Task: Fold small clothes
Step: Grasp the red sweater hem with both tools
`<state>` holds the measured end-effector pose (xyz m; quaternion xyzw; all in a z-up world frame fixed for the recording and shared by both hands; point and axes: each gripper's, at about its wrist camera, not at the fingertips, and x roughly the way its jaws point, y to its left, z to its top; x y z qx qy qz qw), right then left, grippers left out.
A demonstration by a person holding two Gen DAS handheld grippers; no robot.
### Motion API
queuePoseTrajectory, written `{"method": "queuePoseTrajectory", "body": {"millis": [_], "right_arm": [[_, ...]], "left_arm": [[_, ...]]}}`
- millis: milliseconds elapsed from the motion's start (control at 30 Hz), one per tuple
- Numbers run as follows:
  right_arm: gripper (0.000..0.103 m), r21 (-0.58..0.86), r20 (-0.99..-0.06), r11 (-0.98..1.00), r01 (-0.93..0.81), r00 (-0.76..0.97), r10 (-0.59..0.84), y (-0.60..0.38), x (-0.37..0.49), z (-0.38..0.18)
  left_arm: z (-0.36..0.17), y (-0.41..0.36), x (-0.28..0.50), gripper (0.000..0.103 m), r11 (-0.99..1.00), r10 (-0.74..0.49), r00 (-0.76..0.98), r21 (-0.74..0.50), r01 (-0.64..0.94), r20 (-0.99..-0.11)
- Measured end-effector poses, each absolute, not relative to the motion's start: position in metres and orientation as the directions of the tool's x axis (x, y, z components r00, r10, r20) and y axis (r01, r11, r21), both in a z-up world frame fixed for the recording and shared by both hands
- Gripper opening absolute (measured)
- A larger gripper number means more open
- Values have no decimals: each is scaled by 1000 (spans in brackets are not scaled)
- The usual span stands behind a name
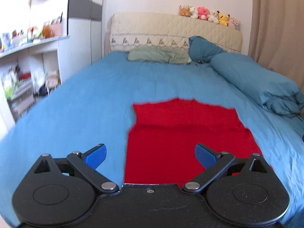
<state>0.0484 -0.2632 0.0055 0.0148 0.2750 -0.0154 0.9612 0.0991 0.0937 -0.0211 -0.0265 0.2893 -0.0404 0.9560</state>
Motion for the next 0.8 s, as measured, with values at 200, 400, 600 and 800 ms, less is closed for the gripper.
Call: {"method": "queuePoseTrajectory", "body": {"millis": [200, 400, 600, 800], "right_arm": [[103, 60, -584, 996, 67, 812, -20, -255, 11, -52], [103, 90, -643, 985, 148, 764, -56, -255, -2, -99], [97, 133, -690, 970, 204, 722, -57, -262, -4, -126], [86, 142, -734, 964, 227, 677, -52, -264, 2, -145]], "left_arm": [[-84, 106, 71, 90, 991, -85, 778, -135, -1, -622], [-129, 117, 73, 67, 983, -76, 721, -174, -63, -688], [-149, 122, 82, 54, 978, -92, 673, -194, -79, -734], [-159, 123, 77, 49, 982, -86, 670, -176, -68, -737]]}}
